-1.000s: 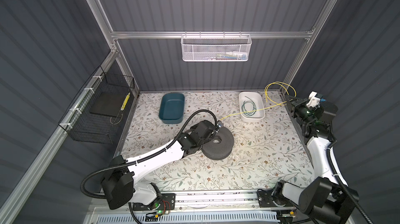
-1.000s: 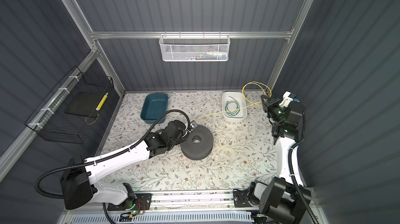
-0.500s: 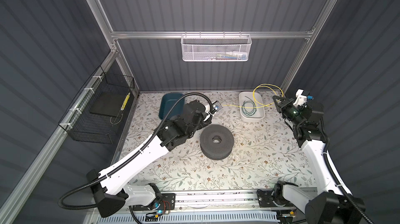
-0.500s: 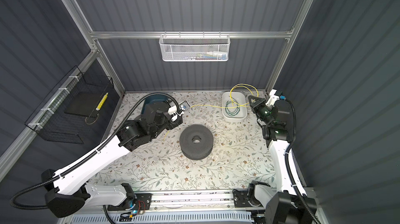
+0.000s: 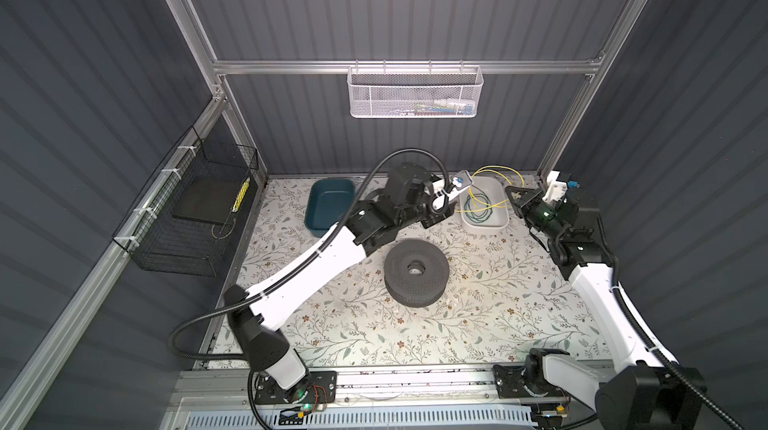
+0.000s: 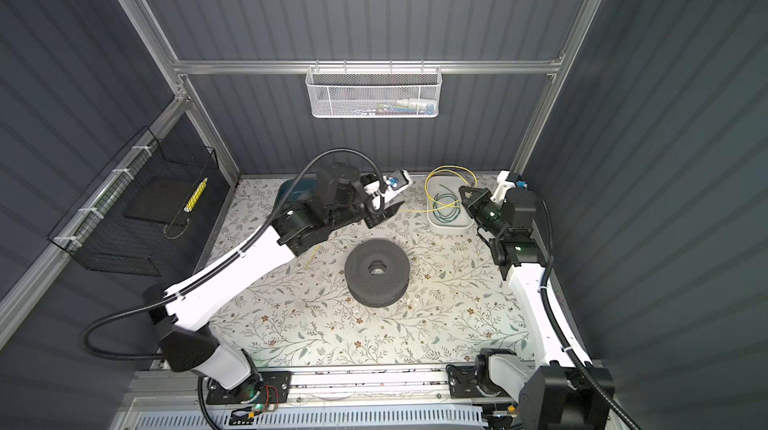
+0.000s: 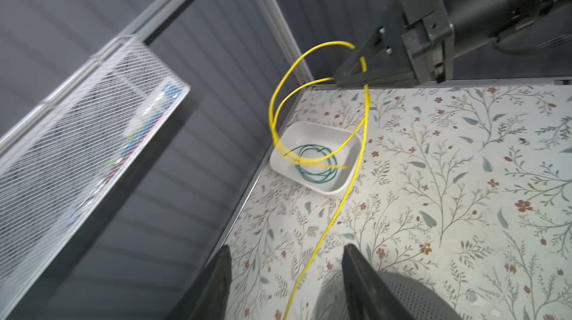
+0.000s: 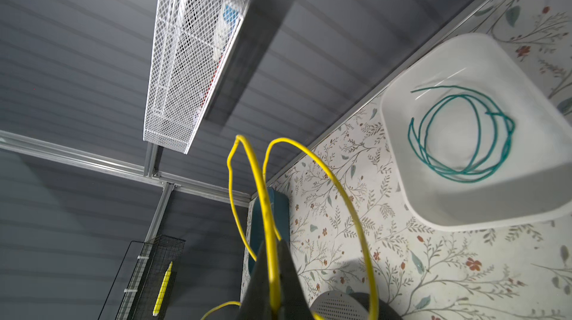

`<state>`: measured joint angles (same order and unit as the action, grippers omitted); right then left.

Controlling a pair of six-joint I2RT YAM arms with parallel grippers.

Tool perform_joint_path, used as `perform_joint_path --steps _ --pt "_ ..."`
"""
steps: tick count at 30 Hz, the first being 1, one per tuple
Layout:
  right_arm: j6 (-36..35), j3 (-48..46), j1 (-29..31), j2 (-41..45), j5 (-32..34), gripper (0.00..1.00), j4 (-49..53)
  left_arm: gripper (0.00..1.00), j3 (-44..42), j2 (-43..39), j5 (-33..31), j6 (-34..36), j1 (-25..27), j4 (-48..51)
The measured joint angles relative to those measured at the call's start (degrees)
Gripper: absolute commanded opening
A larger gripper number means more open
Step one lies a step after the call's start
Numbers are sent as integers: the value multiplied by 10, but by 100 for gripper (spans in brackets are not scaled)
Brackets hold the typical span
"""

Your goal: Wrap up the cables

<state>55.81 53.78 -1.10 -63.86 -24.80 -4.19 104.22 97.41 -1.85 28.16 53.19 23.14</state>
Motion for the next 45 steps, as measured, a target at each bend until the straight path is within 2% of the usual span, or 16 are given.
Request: perform_joint_path --steps 6,12,17,23,25,26,29,31,33,35,40,45 --pt "8 -1 28 12 0 0 8 50 135 155 94 -28 5 4" --pt "10 -1 40 31 0 0 11 48 158 182 110 -30 9 10" --pt "10 -3 46 35 0 0 12 22 158 182 109 -27 12 10" --pt "12 -12 53 34 2 0 12 16 139 181 109 -24 20 -1" --pt "12 -14 55 34 2 0 13 11 137 181 106 -22 22 -1" --pt "12 -14 55 34 2 0 13 3 137 181 104 -21 22 -1" --pt "15 -14 57 33 3 0 12 0 135 181 100 -16 21 -3" --pt "17 -15 58 33 3 17 14 0 121 176 98 -16 23 -14" --pt "19 -15 58 33 3 27 15 0 96 166 98 -16 23 -26" --pt "20 -15 57 36 2 42 18 0 65 155 98 -18 23 -38" --pt "7 -16 33 69 -6 51 43 0 19 134 98 -23 23 -57" --pt "5 -16 -25 122 -13 52 63 0 5 121 98 -34 23 -72"
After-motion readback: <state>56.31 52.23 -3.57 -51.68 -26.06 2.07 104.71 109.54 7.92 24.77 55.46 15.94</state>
